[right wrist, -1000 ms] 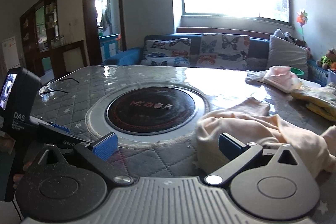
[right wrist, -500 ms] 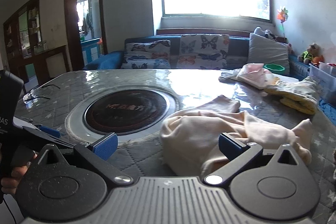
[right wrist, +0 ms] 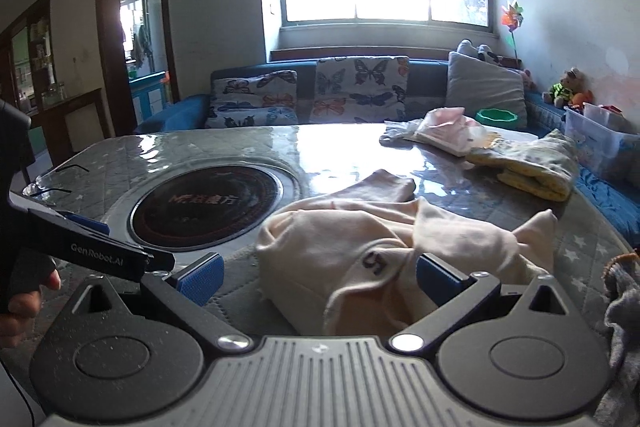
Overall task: Fold clothes
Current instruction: 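Lower the right tool onto the cream shirt and close it on the fabric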
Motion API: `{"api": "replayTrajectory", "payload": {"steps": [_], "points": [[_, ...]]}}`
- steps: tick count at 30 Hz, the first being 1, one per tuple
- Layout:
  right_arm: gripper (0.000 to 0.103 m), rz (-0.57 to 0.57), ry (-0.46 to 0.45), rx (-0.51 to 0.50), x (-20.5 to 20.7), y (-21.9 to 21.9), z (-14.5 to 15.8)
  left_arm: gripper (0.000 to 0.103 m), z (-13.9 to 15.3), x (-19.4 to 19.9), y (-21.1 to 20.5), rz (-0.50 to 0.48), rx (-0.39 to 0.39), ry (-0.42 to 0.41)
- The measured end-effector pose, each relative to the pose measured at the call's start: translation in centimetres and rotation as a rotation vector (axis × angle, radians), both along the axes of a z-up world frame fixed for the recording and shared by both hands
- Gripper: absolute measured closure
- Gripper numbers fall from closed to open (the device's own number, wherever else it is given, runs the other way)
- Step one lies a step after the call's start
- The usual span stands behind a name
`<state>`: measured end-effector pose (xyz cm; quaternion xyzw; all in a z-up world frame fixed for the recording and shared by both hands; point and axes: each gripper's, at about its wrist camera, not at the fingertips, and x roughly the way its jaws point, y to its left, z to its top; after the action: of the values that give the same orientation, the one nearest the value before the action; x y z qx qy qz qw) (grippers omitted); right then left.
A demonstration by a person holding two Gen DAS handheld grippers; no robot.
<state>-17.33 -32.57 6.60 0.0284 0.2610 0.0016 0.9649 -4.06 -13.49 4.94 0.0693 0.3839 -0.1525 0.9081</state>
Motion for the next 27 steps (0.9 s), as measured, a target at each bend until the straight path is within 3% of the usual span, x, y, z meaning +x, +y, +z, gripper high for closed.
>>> {"api": "replayTrajectory", "payload": {"steps": [6, 12, 19, 22, 27], "points": [[0.001, -0.047, 0.002, 0.007, 0.2, -1.2, 0.0, 0.000, 0.8, 1.0, -1.3, -0.032, -0.049, 0.013], [0.009, -0.081, 0.009, -0.014, 0.8, -2.3, 0.2, 0.004, 1.6, 3.0, -2.3, -0.029, -0.114, 0.042], [0.025, -0.122, 0.027, -0.020, 2.4, -4.0, 0.0, 0.015, 0.9, 6.2, -3.5, -0.006, -0.198, 0.131], [0.037, -0.134, 0.038, -0.019, 3.3, -4.6, 0.0, 0.018, 0.5, 7.2, -4.2, 0.000, -0.202, 0.150], [0.046, -0.152, 0.062, -0.026, 5.3, -5.5, -0.1, 0.021, -0.2, 8.7, -5.4, -0.002, -0.214, 0.174]]}}
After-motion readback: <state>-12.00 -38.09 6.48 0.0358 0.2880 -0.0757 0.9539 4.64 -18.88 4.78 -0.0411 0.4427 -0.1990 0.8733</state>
